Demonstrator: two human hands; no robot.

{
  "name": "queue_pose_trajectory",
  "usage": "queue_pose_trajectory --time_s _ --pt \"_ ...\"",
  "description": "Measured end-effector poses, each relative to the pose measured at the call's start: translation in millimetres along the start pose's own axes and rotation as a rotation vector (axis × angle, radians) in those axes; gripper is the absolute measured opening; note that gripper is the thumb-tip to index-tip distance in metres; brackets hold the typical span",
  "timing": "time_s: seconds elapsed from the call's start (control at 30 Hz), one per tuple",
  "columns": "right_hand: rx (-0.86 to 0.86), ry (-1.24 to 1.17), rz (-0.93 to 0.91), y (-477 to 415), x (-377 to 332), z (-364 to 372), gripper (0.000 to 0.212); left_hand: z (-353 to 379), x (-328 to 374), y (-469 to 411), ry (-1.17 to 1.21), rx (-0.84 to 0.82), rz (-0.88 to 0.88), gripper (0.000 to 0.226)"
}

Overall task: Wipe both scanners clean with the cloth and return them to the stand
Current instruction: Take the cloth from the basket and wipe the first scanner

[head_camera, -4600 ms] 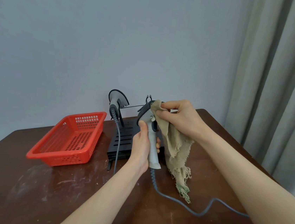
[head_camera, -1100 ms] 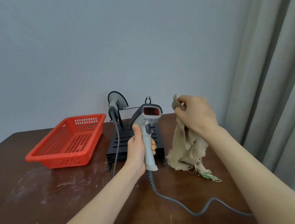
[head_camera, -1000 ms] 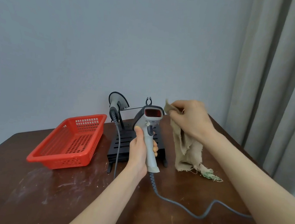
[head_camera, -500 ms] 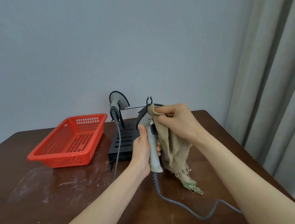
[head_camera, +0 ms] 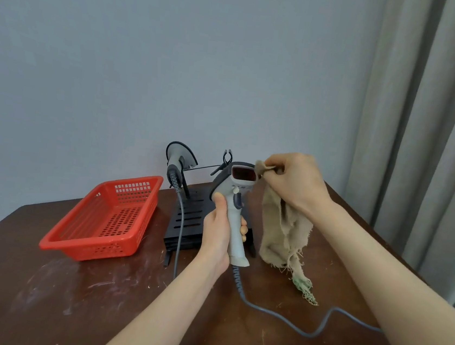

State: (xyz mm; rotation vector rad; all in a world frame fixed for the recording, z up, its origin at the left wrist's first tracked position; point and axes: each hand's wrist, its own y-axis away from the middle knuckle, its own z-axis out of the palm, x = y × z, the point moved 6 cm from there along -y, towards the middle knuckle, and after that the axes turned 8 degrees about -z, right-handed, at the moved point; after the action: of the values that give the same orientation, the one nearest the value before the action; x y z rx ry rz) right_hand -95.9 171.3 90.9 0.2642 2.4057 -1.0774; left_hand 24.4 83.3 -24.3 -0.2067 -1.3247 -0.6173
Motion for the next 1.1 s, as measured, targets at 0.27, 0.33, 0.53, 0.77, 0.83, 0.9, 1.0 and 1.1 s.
queue_pose_trajectory --time_s 0.27,0.33,0.53,0.77,0.83,0.9,1.0,1.1 --pt "-0.082 0.228 -0.041 10.9 6.1 16.2 0.031 -0.4 7.9 2.0 -0.009 0.073 -0.011 0.059" --pt "0.000 0.177 -0.046 12.6 3.3 12.2 0.023 0.2 10.1 2.3 -0.004 0.083 0.013 0.057" --pt "-0.131 0.170 -0.120 16.3 -10.7 27.5 0.029 3.7 9.3 4.0 -0.032 0.116 -0.016 0.060" --pt "-0.053 0.053 -0.155 17.8 -20.3 20.5 0.017 3.2 8.2 7.6 -0.056 0.127 0.012 0.060" --pt "-0.124 0.071 -0.109 16.4 -15.3 23.6 0.028 2.5 9.0 8.2 -0.064 0.129 0.003 0.061" --pt "-0.180 0.192 -0.028 15.8 -0.9 22.3 0.037 0.7 9.3 8.1 -0.053 0.121 0.004 0.058" --pt "-0.103 0.258 0.024 16.2 6.7 14.2 0.025 -1.5 8.1 8.8 -0.018 0.103 0.008 0.056" --pt "-0.008 0.109 -0.093 18.0 -10.3 12.0 0.024 -1.5 6.9 7.5 -0.032 0.105 0.004 0.058"
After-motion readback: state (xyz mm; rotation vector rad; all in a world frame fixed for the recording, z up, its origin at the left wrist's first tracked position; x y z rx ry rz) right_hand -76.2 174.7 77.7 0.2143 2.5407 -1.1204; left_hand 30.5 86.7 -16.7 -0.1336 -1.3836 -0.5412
